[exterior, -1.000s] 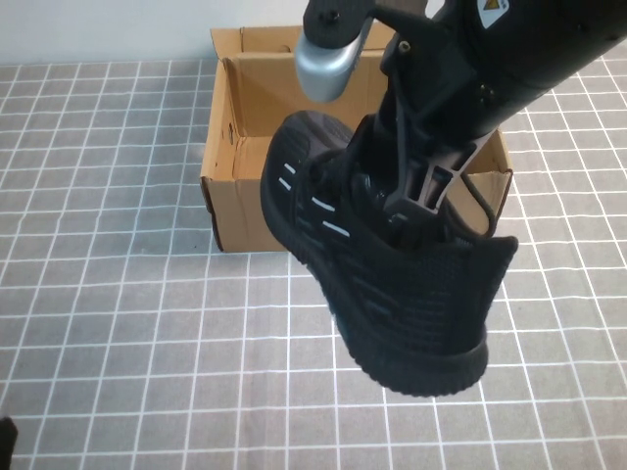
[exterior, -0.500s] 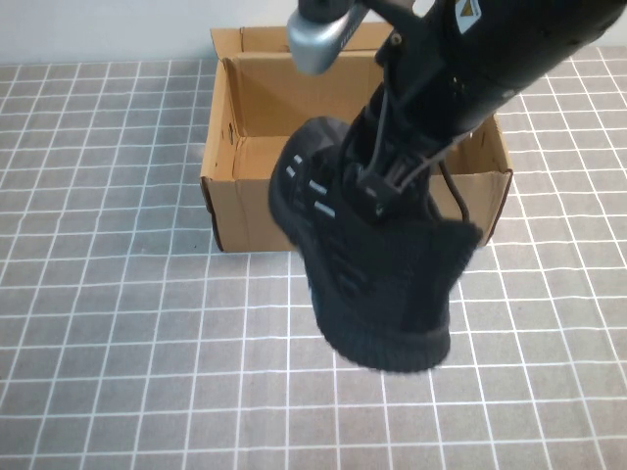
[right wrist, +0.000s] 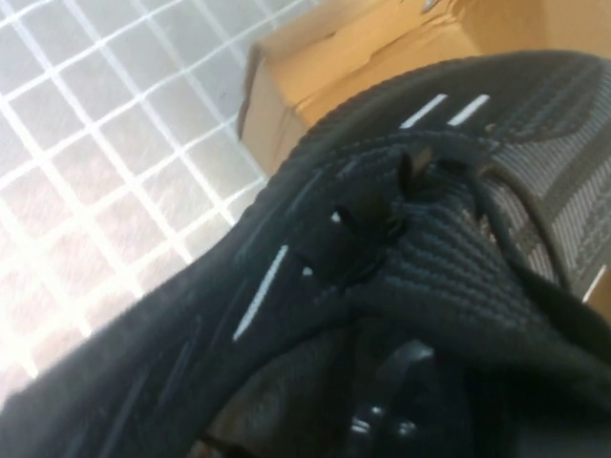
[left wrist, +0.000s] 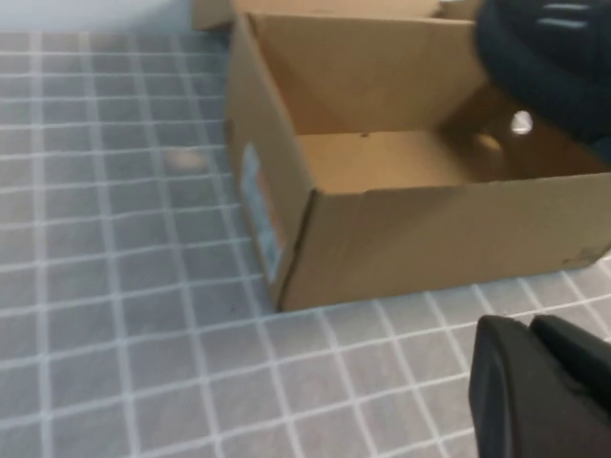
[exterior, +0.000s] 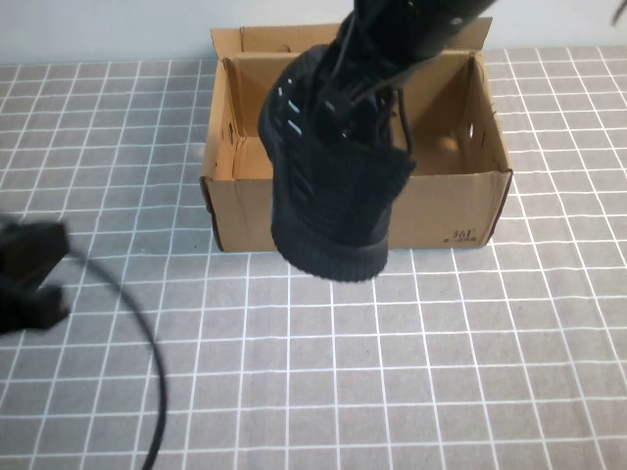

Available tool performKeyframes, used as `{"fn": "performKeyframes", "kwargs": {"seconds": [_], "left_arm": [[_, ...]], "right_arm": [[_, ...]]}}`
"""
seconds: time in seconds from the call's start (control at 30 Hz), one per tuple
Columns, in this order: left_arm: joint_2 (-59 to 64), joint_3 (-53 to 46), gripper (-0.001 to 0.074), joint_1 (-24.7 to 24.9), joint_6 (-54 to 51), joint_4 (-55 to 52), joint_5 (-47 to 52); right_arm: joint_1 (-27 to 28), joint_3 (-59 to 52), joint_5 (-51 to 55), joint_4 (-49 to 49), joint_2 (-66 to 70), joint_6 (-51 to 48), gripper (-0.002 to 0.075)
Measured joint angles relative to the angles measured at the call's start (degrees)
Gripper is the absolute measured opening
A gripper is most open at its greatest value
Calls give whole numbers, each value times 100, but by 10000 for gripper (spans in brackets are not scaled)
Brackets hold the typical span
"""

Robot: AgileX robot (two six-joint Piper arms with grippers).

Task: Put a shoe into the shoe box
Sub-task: Hand over the shoe

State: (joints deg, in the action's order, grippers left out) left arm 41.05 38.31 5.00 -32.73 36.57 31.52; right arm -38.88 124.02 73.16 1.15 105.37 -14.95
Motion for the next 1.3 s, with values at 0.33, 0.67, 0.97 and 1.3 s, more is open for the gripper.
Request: {"fn": "performKeyframes", "kwargs": {"seconds": [0.33,0.67,0.97,1.3], "left_arm": [[1901,877,-1,777,-3907,3470,-342],[2954,1740,64,2554,-5484,3720,-1037],[3328,1802,635,2803,-5885,3941,-1197],[4068,1807,669,2813,-6861,6048,-2298]], "right_arm": [[296,1057,39,-284,917,339,-1],[719,1340,39,-444,1204,670,-1],[827,1340,50,-678,1214,813,-1],[827,1340,60,-858,1214,822,-1]]}}
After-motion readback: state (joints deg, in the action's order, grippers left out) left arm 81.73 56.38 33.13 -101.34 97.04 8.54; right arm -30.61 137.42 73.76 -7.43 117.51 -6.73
